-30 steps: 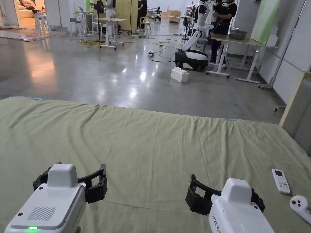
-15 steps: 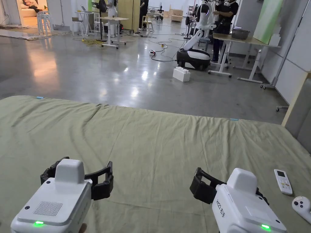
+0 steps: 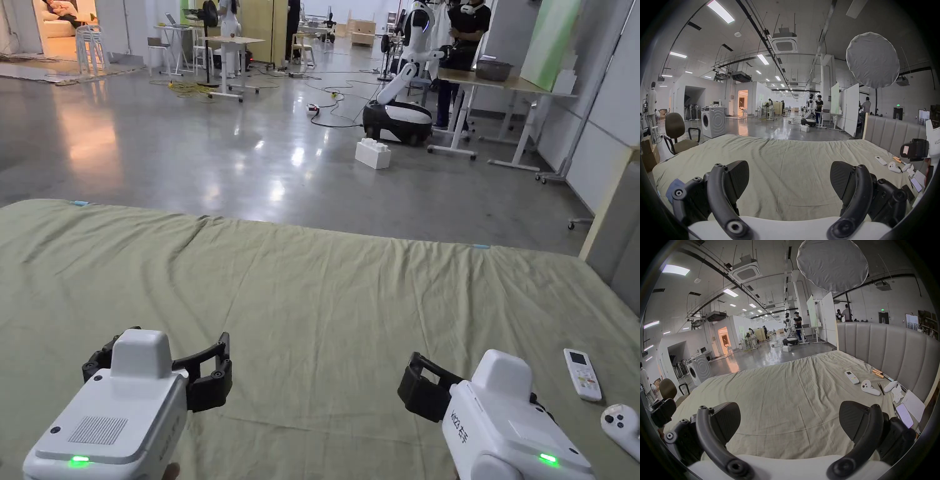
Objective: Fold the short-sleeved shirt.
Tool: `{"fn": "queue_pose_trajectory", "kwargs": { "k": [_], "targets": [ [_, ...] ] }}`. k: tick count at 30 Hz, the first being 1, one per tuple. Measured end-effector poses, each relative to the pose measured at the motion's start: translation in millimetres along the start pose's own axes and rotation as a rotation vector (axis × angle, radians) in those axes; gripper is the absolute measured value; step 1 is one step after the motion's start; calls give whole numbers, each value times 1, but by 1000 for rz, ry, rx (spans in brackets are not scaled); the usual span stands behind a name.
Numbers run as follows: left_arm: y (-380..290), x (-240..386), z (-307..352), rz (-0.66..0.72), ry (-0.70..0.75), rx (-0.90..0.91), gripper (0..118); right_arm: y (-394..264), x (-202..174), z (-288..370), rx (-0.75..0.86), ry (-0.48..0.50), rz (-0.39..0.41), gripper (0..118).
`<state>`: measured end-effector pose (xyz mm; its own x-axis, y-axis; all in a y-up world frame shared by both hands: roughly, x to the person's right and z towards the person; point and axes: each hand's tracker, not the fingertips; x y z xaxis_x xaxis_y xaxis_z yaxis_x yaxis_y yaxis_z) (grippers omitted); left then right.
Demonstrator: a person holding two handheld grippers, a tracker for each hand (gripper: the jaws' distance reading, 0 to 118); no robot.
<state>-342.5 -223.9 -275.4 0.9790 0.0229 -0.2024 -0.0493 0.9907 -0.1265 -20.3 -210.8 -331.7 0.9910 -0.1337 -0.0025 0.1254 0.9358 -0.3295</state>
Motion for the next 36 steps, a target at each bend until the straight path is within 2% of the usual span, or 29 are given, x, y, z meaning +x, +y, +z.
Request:
{"fn": "queue_pose_trajectory", "kwargs": {
  "k": [8,24,31,36],
  "targets": [
    [0,1,-2,-15,-6,-4,102,-5,-2,-5,-24,11,35,118],
    [0,-3,-4,14,-12,-13,102,-6,-5,-10,-44,8,51,118],
    [-4,-4,-6,15,-6,-20,102,-5,-3,-17,-110,14,15,118],
    [-4,-5,-8,5,13,-33,102,-9,-6,-15,-71,-14,56,118]
  ]
}}
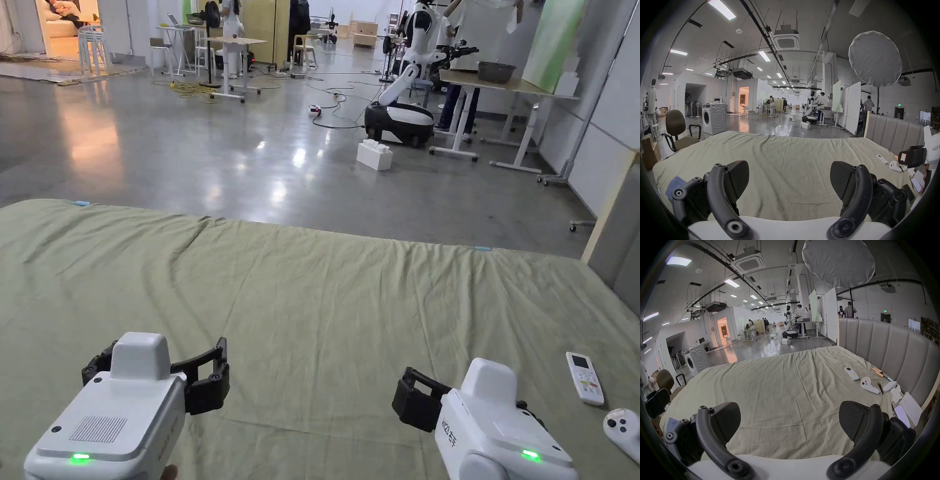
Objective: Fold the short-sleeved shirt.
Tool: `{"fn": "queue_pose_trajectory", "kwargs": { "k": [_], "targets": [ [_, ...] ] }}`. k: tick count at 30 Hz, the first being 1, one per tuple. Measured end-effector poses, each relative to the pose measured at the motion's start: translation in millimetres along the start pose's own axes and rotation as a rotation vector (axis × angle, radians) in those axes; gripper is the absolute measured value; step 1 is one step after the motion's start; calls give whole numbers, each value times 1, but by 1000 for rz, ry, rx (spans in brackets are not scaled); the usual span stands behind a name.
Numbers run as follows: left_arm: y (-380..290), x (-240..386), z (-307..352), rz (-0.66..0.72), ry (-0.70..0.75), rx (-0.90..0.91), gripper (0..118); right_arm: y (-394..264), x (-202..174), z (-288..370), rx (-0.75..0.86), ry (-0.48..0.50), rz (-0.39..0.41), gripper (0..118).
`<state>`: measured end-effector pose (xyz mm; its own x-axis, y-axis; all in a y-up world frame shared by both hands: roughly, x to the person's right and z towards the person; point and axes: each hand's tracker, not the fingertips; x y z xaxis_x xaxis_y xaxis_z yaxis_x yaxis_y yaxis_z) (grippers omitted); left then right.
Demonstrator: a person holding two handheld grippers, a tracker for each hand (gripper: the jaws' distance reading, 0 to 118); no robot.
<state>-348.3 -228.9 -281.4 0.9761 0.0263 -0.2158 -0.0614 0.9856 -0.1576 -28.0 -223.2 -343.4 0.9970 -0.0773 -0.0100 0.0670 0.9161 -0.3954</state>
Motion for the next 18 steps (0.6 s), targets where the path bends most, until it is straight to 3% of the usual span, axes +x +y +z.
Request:
{"fn": "queue_pose_trajectory", "kwargs": {
  "k": [7,10,15,18],
  "targets": [
    [-3,-3,-4,-4,5,15,102,-3,10,0,59,116,-65,118],
    [-2,-6,-6,21,-2,20,102,-4,11,2,100,100,-73,118],
    [-2,-6,-9,-8,6,27,102,-3,6,0,125,13,-10,118],
    [-2,-7,-12,-16,5,27,102,-3,7,-3,126,18,-1,118]
  ]
}}
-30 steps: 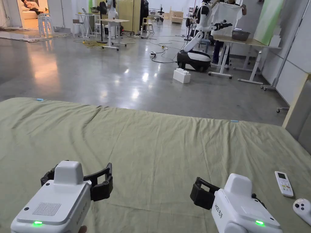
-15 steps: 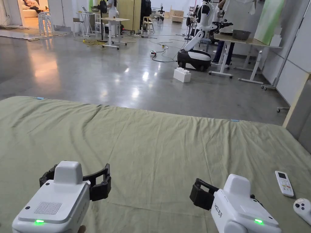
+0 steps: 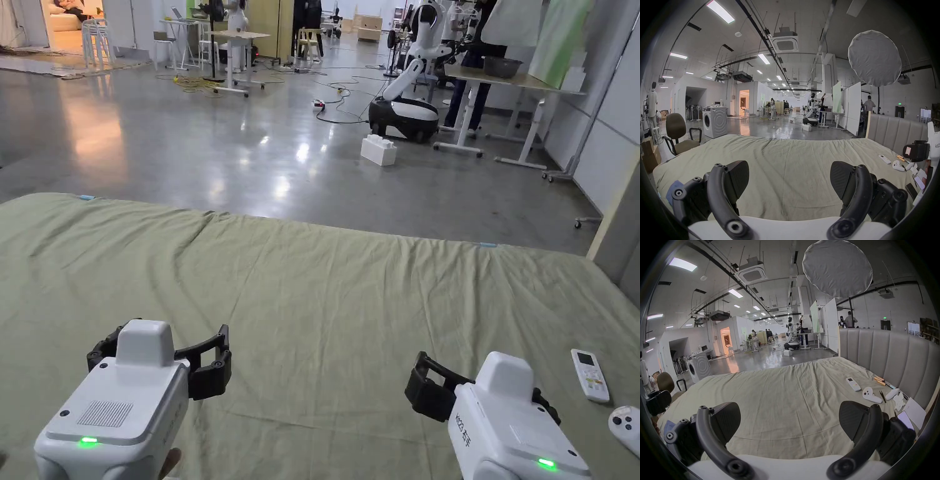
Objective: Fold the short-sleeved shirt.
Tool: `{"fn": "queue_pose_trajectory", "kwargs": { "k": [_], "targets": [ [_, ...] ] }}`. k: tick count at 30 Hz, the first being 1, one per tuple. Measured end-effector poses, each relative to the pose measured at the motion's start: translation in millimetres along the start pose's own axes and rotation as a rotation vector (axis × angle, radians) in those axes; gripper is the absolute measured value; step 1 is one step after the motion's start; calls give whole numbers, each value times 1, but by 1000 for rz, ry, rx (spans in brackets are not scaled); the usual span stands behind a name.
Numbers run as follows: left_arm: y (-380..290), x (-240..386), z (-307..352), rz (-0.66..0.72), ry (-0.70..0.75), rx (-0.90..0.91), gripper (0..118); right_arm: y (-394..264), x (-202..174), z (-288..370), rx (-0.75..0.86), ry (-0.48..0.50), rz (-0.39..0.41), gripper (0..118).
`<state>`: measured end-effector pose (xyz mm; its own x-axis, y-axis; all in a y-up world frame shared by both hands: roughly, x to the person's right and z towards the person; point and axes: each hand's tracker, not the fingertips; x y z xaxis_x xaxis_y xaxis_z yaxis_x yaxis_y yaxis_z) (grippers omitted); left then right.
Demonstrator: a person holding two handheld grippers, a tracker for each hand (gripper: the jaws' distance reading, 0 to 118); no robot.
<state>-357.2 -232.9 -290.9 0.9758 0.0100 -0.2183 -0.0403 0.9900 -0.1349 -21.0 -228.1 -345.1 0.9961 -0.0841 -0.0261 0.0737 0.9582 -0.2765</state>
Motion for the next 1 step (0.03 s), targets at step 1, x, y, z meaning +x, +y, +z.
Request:
{"fn": "queue_pose_trajectory", "kwargs": {
  "k": [1],
  "targets": [
    [0,0,-1,2,-2,2,102,-1,-1,0,5,-5,8,118]
  ]
}}
